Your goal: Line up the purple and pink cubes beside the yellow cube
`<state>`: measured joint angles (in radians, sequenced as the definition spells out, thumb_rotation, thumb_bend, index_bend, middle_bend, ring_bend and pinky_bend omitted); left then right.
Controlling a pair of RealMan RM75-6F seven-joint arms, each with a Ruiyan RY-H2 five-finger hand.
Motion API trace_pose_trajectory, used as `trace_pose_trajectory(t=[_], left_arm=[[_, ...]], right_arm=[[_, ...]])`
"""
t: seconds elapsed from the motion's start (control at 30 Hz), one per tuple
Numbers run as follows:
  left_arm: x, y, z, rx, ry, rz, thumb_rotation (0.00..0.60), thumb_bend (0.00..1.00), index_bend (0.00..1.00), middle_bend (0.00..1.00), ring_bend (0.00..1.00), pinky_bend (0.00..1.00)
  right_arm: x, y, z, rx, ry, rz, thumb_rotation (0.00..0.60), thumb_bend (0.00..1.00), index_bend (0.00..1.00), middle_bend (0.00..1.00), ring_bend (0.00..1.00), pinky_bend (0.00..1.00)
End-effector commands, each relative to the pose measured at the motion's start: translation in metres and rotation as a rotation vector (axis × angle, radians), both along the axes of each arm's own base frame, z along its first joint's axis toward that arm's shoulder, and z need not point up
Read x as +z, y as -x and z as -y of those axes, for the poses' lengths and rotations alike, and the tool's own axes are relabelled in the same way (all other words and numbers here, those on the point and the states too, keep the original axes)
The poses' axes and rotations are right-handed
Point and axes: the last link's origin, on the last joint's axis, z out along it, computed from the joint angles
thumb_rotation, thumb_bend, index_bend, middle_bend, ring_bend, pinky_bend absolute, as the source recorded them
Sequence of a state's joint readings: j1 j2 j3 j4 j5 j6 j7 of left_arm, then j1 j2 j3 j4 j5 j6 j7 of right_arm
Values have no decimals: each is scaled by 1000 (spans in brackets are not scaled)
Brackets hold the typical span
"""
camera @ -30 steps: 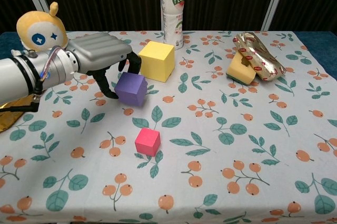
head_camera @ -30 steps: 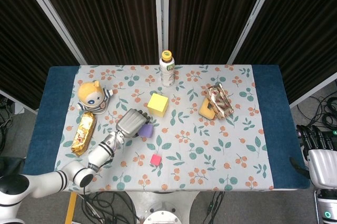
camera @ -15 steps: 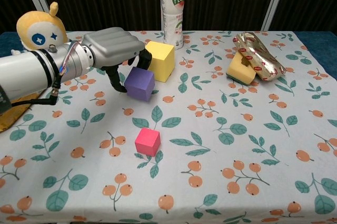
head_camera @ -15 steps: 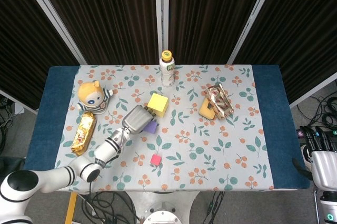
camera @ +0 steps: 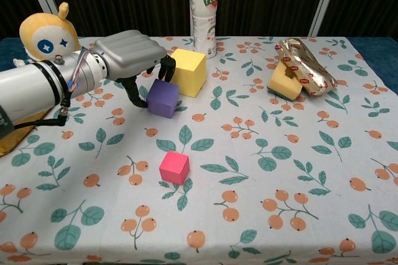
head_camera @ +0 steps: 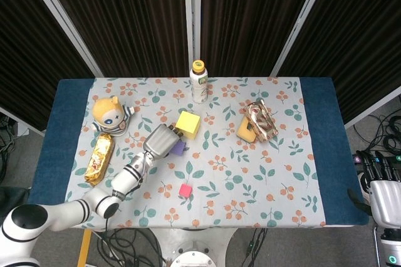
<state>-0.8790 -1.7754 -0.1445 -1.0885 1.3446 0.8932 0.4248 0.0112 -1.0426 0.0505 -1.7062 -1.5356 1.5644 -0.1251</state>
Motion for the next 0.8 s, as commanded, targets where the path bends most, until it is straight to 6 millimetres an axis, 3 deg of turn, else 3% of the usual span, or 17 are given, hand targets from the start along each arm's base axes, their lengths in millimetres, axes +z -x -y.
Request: trace_pose_trajectory(t=[0.03, 0.2, 0.37, 0.43, 0.5, 0.57, 0.8], left_arm=[[1, 1, 3, -12, -9, 7, 600, 23, 448, 472, 467, 612], [6, 5, 12, -42, -33, 30, 600, 0, 353, 372, 426, 612], [13, 6, 25, -86, -65, 102, 600, 0, 215, 212, 276, 594], [14, 4, 28, -109, -63, 140, 600, 0, 160, 131, 192, 529], [12, 2, 29, -131, -59, 158, 600, 0, 113, 31, 95, 369], [9, 0, 28, -150, -53, 158, 600, 0, 92, 1, 48, 265], [-5, -7, 21, -193, -55, 105, 600, 0, 65, 0, 13, 210]], right_arm=[[0, 0, 0, 1, 0, 0, 600, 165, 58, 98, 0, 121], [0, -1, 0, 5, -3, 0, 600, 165, 58, 98, 0, 121], [0, -2, 1, 14, -6, 1, 600, 165, 59, 98, 0, 121], [-1, -3, 1, 16, -7, 1, 600, 164, 59, 98, 0, 121], [-1, -3, 1, 18, -8, -1, 600, 165, 59, 98, 0, 121], [-1, -4, 1, 20, -8, -2, 600, 165, 59, 98, 0, 121], [2, -5, -2, 17, 3, -7, 600, 165, 58, 98, 0, 121]])
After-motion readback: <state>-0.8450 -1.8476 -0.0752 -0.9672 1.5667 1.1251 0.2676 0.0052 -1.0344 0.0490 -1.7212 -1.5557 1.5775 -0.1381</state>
